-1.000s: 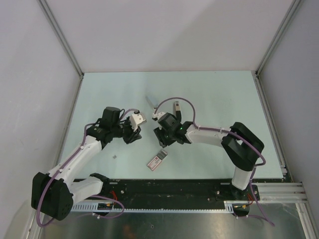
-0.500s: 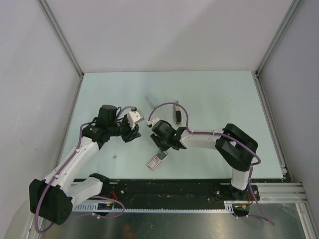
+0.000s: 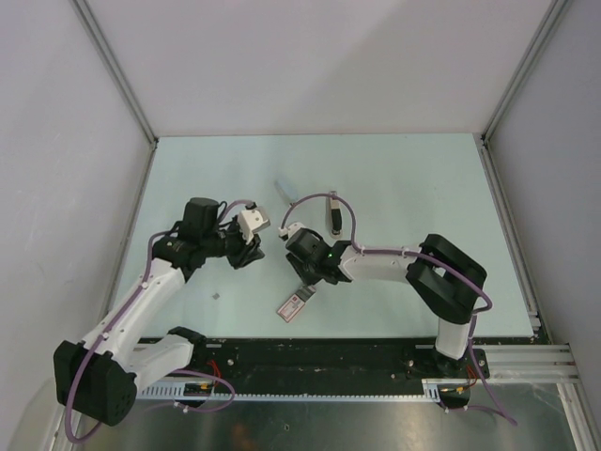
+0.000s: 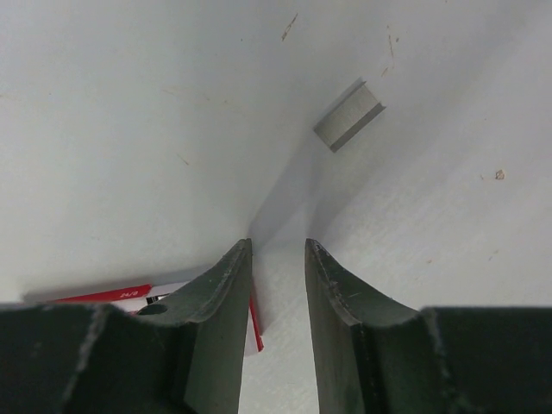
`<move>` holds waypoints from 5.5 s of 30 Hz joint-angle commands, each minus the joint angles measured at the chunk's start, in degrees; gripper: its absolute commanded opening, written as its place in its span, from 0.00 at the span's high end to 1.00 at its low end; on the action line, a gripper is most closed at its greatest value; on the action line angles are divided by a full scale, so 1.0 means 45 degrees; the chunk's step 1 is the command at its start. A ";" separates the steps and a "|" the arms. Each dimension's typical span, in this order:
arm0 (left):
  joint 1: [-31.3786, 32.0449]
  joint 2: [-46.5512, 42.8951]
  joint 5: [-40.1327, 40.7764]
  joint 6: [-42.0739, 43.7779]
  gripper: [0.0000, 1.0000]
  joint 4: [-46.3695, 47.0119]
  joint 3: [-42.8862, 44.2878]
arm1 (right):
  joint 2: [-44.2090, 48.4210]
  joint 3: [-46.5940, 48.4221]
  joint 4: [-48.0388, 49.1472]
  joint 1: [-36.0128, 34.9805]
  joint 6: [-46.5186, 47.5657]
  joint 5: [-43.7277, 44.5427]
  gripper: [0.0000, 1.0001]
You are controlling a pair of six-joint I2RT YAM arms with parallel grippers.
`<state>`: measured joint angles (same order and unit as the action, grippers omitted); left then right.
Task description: Unload the staples from the stapler
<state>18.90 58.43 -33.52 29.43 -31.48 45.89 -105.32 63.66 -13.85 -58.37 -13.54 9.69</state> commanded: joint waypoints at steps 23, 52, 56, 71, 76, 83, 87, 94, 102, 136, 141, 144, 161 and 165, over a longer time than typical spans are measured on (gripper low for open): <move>0.0441 0.1259 -0.0142 0.0149 0.55 -0.0074 0.1229 | 0.3820 -0.1200 0.0166 0.1536 -0.1754 0.0311 0.54; 0.4054 0.9831 0.5366 -0.7937 0.48 -0.0128 0.5934 | 0.7490 -0.3427 0.0854 0.5887 -0.1793 -0.0860 0.25; 0.4083 1.0153 0.5458 -0.8556 0.54 -0.0126 0.5940 | 0.7646 -0.3531 0.0959 0.5864 -0.1722 -0.0691 0.26; 0.4340 1.1122 0.6455 -0.9906 0.45 -0.0074 0.6421 | 0.7195 -0.3542 0.1453 0.5499 -0.1582 -0.0784 0.25; 0.4367 1.1567 0.6395 -0.9966 0.45 -0.0075 0.6653 | 0.7304 -0.3560 0.1427 0.5315 -0.1431 -0.0780 0.25; 0.4486 1.1963 0.6485 -0.9942 0.45 -0.0093 0.6789 | 0.7382 -0.3561 0.1350 0.5295 -0.1400 -0.0713 0.27; 0.4486 1.2024 0.6508 -0.9967 0.46 -0.0082 0.6743 | 0.7322 -0.3560 0.1378 0.5302 -0.1412 -0.0737 0.30; 0.4482 1.1310 0.6582 -0.9979 0.54 0.0103 0.6018 | 0.7351 -0.3563 0.1288 0.5304 -0.1499 -0.0713 0.34; 0.4502 1.1120 0.6473 -0.9962 0.61 0.0642 0.5492 | 0.7409 -0.3563 0.1170 0.5312 -0.1472 -0.0646 0.35; 0.4530 0.9997 0.4201 -0.9173 0.91 0.0600 0.6895 | 0.8441 -0.3674 0.2052 0.5636 -0.1608 -0.2235 0.39; 0.3553 0.8551 0.1879 -0.8960 0.87 0.0593 0.8757 | 0.8995 -0.3382 0.2540 0.5731 -0.1745 -0.3806 0.37; 0.2647 0.7890 0.0129 -0.9382 0.85 0.0591 1.0326 | 0.9354 -0.3265 0.2832 0.5767 -0.2063 -0.4660 0.35; 0.0533 0.4364 -0.6309 -1.3563 0.79 0.4692 0.9338 | 0.9058 -0.2984 1.1659 0.5384 -0.7095 -0.8783 0.29; 0.0468 0.3887 -0.6604 -1.4655 0.79 0.6278 0.8006 | 0.8896 -0.2591 1.1928 0.4972 -0.6998 -0.8496 0.29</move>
<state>21.32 78.98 -59.07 -30.00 -12.58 86.43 -64.77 48.53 31.48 -34.37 -42.41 -27.29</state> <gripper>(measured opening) 0.212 0.707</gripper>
